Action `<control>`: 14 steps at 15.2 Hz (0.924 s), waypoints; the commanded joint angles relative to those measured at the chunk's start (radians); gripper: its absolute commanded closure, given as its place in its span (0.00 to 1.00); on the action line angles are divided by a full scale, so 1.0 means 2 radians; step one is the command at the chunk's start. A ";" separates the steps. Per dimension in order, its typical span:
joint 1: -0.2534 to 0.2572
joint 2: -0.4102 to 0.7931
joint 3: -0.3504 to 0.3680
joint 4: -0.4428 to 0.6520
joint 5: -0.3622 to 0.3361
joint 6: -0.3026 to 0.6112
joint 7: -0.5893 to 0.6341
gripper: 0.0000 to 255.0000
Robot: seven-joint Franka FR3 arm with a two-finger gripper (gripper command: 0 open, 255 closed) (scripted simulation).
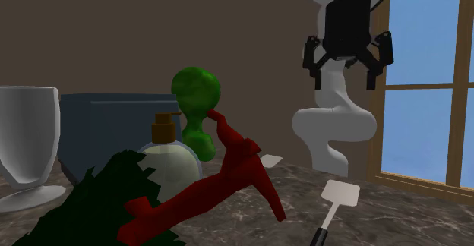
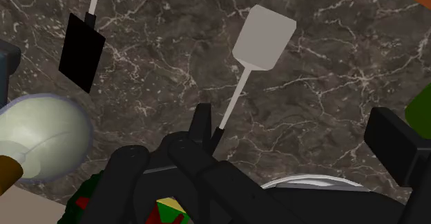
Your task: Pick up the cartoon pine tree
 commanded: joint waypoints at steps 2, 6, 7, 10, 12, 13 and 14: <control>-0.003 0.009 -0.007 -0.001 -0.005 0.014 -0.007 0.00; -0.014 0.052 -0.035 0.003 -0.022 0.071 -0.033 0.00; -0.016 0.064 -0.042 0.006 -0.026 0.085 -0.039 0.00; -0.022 0.102 -0.063 0.017 -0.033 0.125 -0.058 0.00; -0.026 0.129 -0.076 0.028 -0.036 0.150 -0.072 0.00; -0.027 0.143 -0.083 0.034 -0.037 0.163 -0.078 0.00; -0.028 0.157 -0.090 0.041 -0.037 0.174 -0.085 0.00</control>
